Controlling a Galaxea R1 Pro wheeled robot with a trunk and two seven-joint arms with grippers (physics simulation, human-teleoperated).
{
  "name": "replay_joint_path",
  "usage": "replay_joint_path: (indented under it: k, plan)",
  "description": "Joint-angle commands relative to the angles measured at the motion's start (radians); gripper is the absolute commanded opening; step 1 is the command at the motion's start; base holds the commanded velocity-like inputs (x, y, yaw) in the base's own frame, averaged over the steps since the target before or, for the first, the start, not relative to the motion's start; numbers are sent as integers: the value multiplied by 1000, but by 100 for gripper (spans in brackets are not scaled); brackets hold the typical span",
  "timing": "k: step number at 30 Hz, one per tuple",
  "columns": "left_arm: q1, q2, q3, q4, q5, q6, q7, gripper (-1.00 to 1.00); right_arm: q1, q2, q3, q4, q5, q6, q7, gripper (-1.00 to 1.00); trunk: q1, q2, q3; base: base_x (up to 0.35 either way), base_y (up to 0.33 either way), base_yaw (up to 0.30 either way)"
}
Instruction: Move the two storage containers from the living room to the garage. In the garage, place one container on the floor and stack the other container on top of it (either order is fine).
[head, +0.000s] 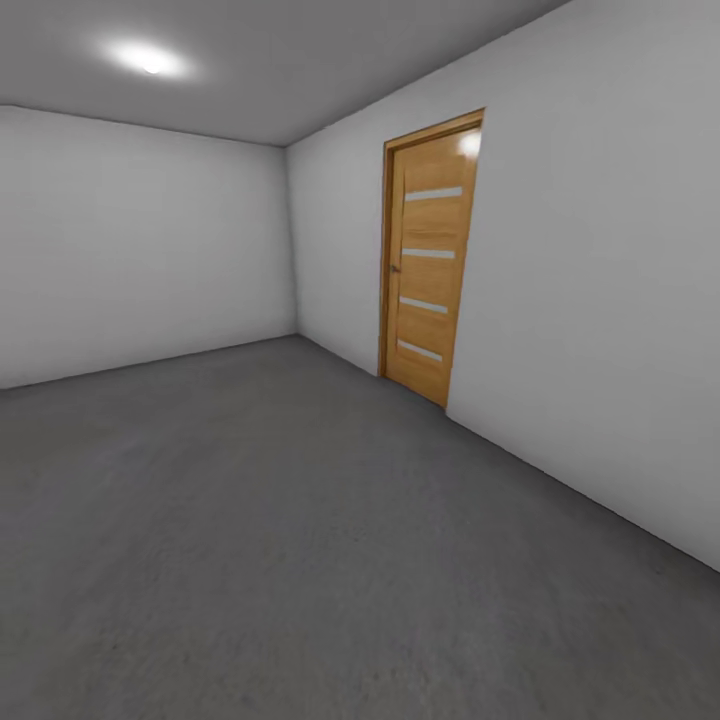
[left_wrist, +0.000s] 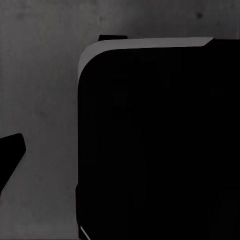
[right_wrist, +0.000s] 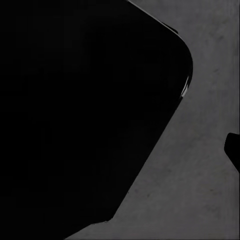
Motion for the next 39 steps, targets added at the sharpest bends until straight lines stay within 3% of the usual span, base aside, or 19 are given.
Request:
replay_joint_path:
  k: [1,18,28,39]
  plan:
    - [0,0,1,0,2,-2,0,100,0,0,4,0,-3,-3,0,100,1,0,-1,323,0,53]
    - [0,0,1,0,2,-2,0,100,0,0,3,-1,1,-3,0,100,1,0,-1,323,0,7]
    - [0,0,1,0,2,-3,0,100,0,-1,3,0,-1,-4,0,100,1,0,-1,323,0,196]
    - [0,0,1,0,2,-3,0,100,0,-1,3,-1,-1,-4,0,100,1,0,-1,323,0,18]
